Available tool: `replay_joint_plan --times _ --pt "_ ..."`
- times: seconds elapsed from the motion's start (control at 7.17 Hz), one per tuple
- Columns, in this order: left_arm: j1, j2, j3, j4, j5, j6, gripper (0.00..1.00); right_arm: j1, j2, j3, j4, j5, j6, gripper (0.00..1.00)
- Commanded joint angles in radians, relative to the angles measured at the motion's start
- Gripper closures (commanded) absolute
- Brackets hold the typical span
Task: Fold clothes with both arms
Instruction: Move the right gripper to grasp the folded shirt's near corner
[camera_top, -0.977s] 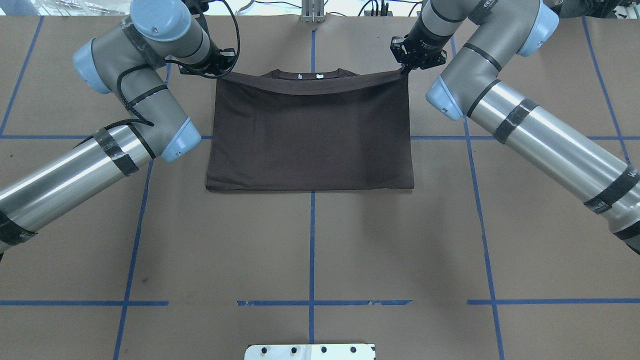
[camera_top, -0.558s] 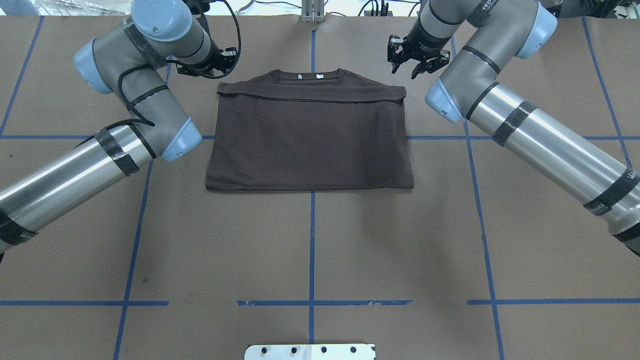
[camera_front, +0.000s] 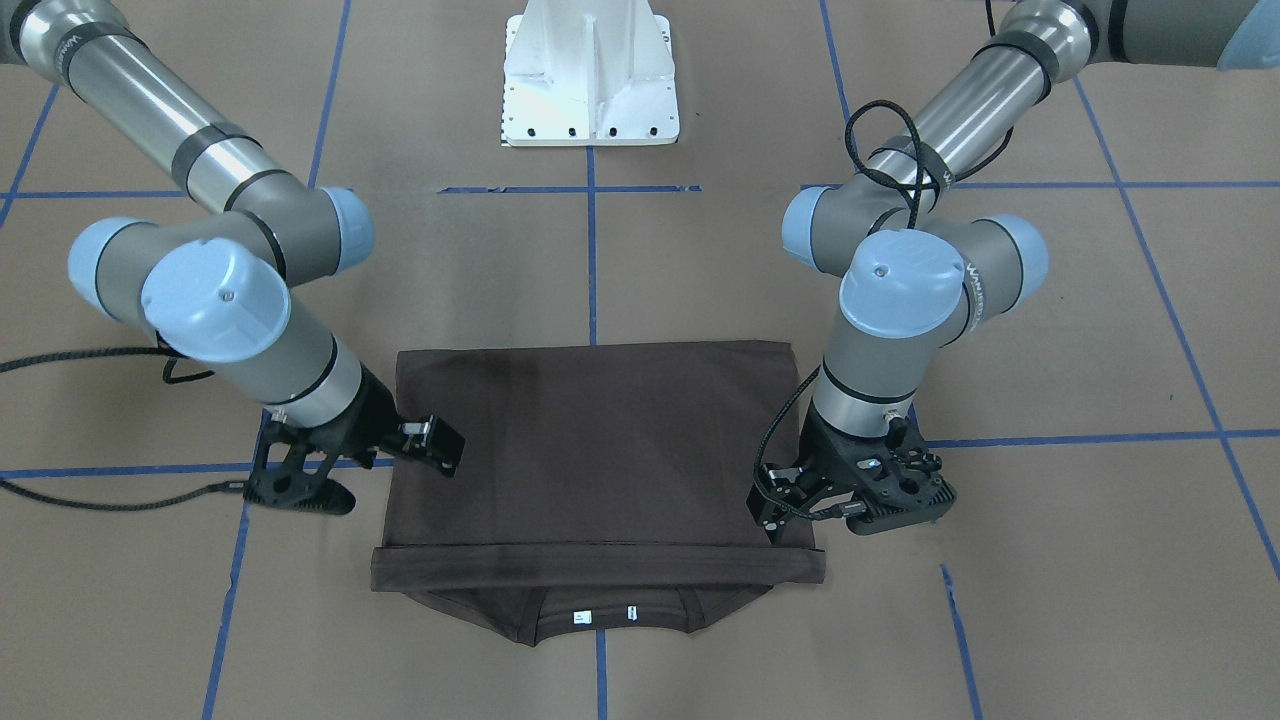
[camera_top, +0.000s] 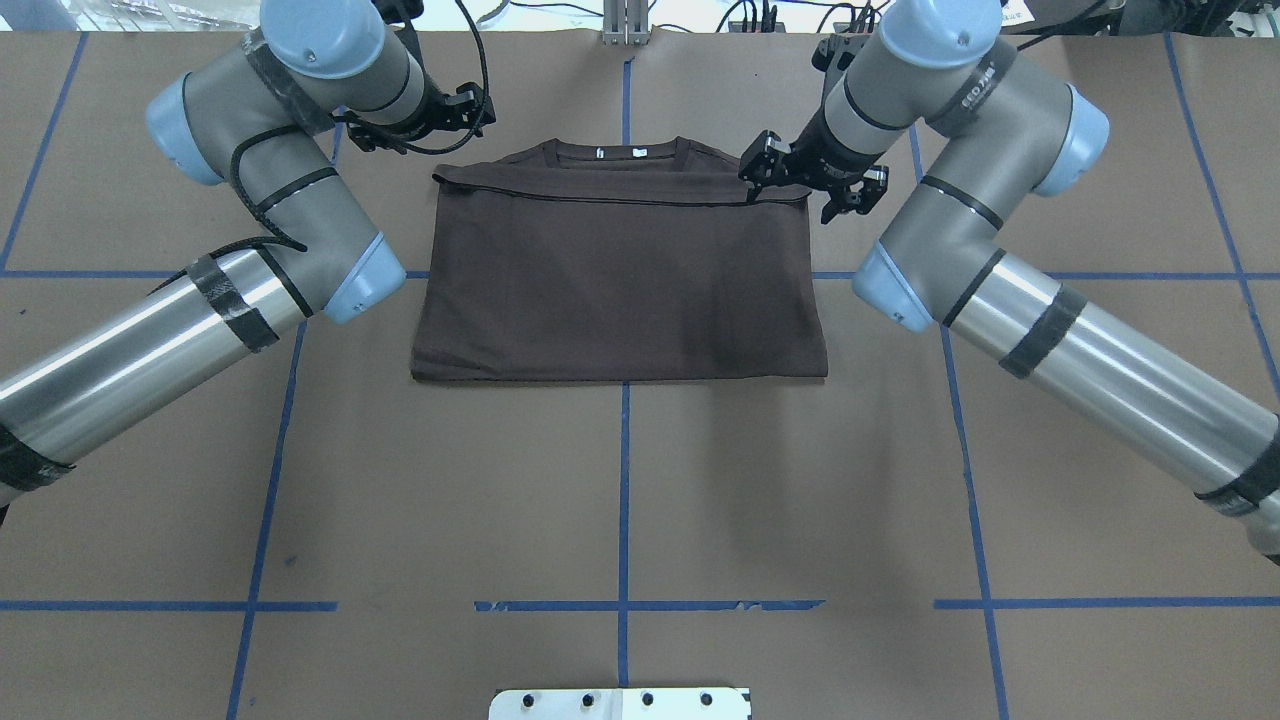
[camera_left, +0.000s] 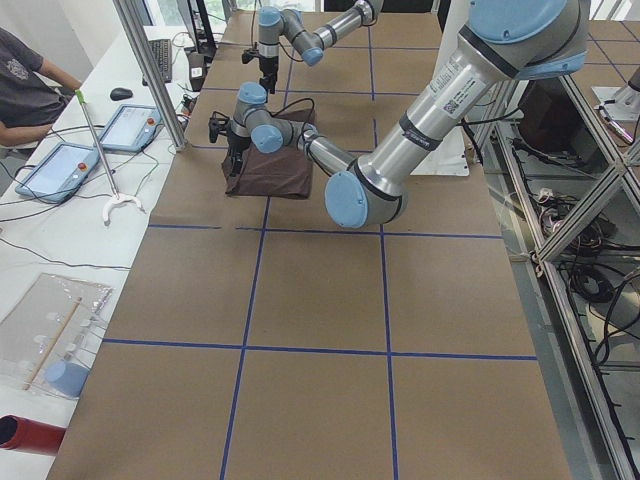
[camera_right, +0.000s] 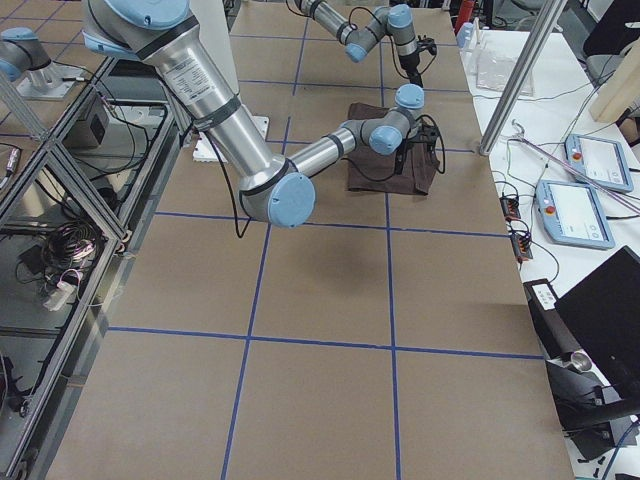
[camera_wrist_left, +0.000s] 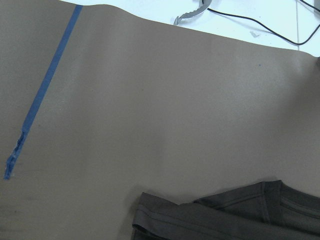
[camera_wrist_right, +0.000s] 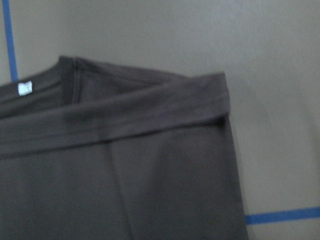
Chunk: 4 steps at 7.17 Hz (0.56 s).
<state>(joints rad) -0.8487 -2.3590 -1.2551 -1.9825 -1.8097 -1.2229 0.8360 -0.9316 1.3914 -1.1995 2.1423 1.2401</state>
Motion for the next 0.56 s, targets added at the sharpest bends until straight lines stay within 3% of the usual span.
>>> replay_joint_plan --times 0.0,0.42 --pt "0.000 0.003 -0.036 0.008 0.000 -0.007 0.00 -0.072 -0.169 0.193 -0.006 -0.012 0.038 0.00" --pt "0.000 0.007 -0.061 0.011 0.000 -0.007 0.00 -0.139 -0.191 0.176 -0.009 -0.050 0.055 0.02"
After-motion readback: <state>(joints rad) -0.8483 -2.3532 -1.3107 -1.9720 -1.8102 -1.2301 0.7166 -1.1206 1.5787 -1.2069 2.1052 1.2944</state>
